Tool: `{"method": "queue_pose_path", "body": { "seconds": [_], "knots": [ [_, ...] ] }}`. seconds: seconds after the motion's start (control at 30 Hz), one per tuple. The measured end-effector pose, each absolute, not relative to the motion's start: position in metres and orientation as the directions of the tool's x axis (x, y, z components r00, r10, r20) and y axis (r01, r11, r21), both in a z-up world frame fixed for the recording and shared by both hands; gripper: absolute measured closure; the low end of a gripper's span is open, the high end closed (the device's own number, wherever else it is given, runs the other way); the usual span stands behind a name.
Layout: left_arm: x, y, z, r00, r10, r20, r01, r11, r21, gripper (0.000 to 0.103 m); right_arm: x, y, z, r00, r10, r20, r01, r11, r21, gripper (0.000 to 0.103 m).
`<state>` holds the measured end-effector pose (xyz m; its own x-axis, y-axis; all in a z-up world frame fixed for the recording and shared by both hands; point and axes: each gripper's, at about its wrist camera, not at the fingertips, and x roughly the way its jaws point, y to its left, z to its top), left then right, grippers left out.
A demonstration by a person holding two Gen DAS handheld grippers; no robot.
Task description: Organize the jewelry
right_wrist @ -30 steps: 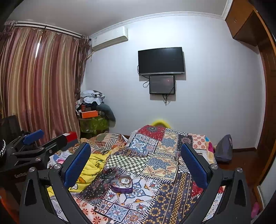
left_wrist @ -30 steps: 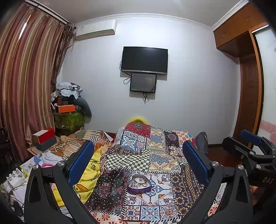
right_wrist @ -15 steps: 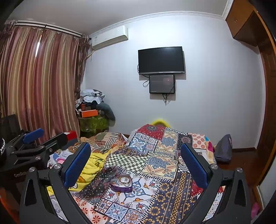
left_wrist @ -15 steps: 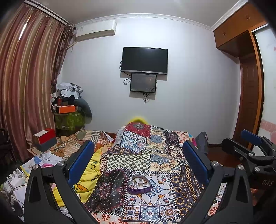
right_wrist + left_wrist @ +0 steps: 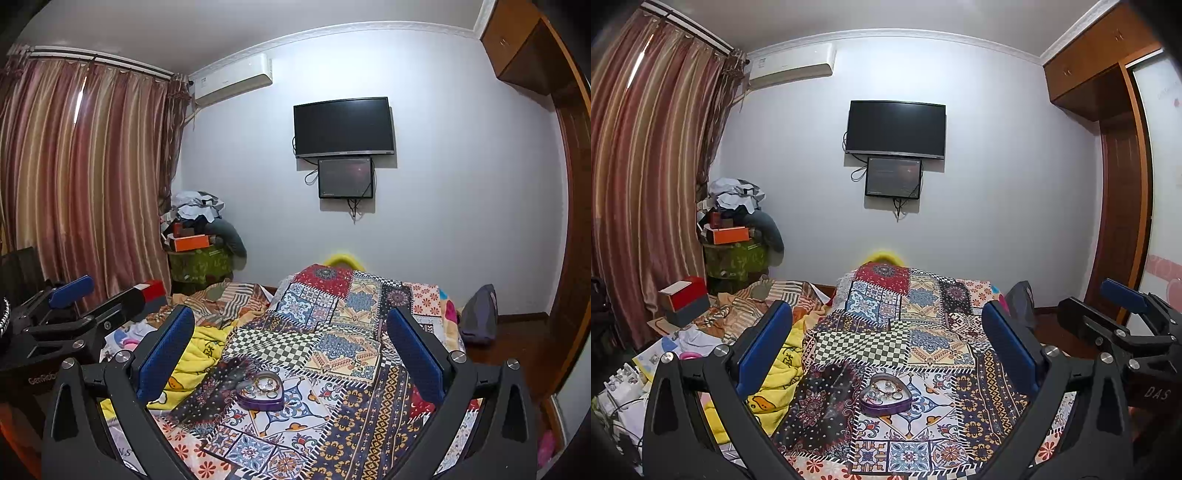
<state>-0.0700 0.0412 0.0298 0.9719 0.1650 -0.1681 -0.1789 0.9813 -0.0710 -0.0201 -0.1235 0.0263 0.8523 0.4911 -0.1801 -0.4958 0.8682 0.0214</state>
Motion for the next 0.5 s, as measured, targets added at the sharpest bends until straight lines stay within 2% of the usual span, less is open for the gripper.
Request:
{"method": "queue_pose_path", "body": {
  "seconds": [0.5],
  "knots": [
    [-0.0680,0.0364,0.0289,0.976,0.126,-0.176,-0.138,0.989,-0.057,0.000,-0.0184,-0.1261,0.0269,0.852,0.492,-0.180,-0.494,0.869,0.033,0.000]
  ]
}}
